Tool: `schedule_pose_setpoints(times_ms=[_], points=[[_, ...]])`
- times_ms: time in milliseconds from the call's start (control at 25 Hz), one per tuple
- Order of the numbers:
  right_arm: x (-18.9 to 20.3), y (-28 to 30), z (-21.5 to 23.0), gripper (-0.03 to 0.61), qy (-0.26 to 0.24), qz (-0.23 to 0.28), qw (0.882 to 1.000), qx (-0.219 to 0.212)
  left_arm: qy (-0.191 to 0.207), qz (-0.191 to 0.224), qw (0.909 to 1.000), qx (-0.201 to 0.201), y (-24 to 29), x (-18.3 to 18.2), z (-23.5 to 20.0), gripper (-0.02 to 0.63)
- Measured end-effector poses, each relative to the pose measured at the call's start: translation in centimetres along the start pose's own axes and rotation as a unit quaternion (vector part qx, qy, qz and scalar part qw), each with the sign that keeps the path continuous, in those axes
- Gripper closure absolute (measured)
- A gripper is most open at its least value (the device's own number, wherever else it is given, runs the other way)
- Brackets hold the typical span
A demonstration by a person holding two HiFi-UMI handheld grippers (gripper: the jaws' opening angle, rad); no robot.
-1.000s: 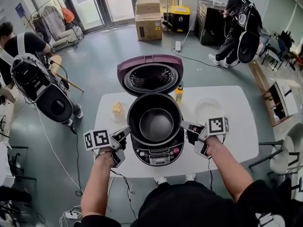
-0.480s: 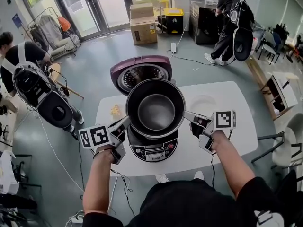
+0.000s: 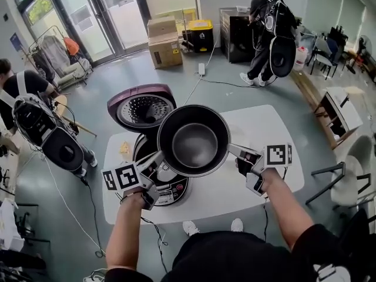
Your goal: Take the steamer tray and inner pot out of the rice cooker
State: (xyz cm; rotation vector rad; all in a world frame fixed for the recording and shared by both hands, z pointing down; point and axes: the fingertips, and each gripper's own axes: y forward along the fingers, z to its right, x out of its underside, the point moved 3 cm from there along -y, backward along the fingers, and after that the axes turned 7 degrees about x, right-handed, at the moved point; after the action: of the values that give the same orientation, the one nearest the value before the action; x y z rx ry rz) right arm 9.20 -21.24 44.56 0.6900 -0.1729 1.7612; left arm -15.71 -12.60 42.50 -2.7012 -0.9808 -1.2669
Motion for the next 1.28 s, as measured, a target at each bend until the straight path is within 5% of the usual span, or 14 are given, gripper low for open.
schedule_pose_setpoints(times_ms=[160, 720, 1040, 1280], points=[[-1.3, -4.0, 1.1, 0.559, 0.0, 0.018, 1.0, -0.019, 0.002, -0.008, 0.9999, 0.007, 3.4, 1.8, 2.9, 0.583], [-2.9, -15.5, 9.8, 0.554, 0.026, 0.04, 0.998, 0.043, -0.021, -0.049, 0.9978, 0.039, 13.9, 9.7, 8.2, 0.574], [-2.0, -18.6, 14.9, 0.555, 0.052, 0.033, 0.995, 0.076, -0.032, -0.089, 0.9944, 0.048, 18.3, 13.9, 8.2, 0.571], [-0.4, -20.5, 18.0, 0.554, 0.07, 0.028, 0.994, 0.078, -0.077, -0.114, 0.9894, 0.044, 21.1, 18.8, 7.1, 0.572]])
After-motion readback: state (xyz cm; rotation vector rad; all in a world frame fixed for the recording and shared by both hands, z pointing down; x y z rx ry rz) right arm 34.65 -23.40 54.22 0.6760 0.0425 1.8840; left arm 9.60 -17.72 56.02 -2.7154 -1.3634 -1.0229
